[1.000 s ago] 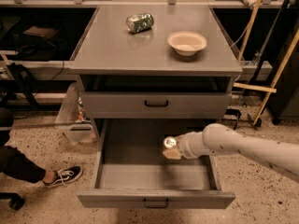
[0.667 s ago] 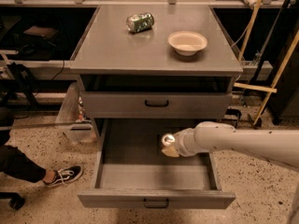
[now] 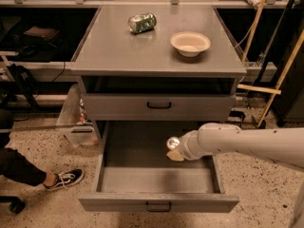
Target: Pick orange can from middle drawer and place on counter
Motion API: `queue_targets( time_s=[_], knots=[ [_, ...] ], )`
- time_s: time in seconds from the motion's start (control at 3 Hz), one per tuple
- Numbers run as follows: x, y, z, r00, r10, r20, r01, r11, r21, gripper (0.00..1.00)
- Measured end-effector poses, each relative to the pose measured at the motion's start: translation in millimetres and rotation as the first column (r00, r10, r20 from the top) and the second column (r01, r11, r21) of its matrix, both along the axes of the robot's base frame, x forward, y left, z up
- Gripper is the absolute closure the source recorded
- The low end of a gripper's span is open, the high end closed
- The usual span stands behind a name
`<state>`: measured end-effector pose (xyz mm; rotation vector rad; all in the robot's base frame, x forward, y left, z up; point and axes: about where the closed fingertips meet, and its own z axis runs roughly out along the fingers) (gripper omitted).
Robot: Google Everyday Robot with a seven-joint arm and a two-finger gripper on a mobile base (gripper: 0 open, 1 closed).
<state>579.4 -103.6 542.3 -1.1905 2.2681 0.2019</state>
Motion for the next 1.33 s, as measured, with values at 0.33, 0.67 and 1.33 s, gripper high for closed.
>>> queue_targets(
  time_s=[0.33, 0.67, 1.33],
  knots=[
    [8.2, -2.1, 21.4, 0.9996, 0.01, -0.026, -0.011, 0.999, -0.033, 1.0],
    [57.5, -3.2, 112.5, 0.999, 0.024, 0.039, -0.02, 0.995, -0.096, 1.0],
    [108.6, 0.8, 262.2, 0.982, 0.031, 0.186, 0.005, 0.982, -0.19, 1.0]
  ],
)
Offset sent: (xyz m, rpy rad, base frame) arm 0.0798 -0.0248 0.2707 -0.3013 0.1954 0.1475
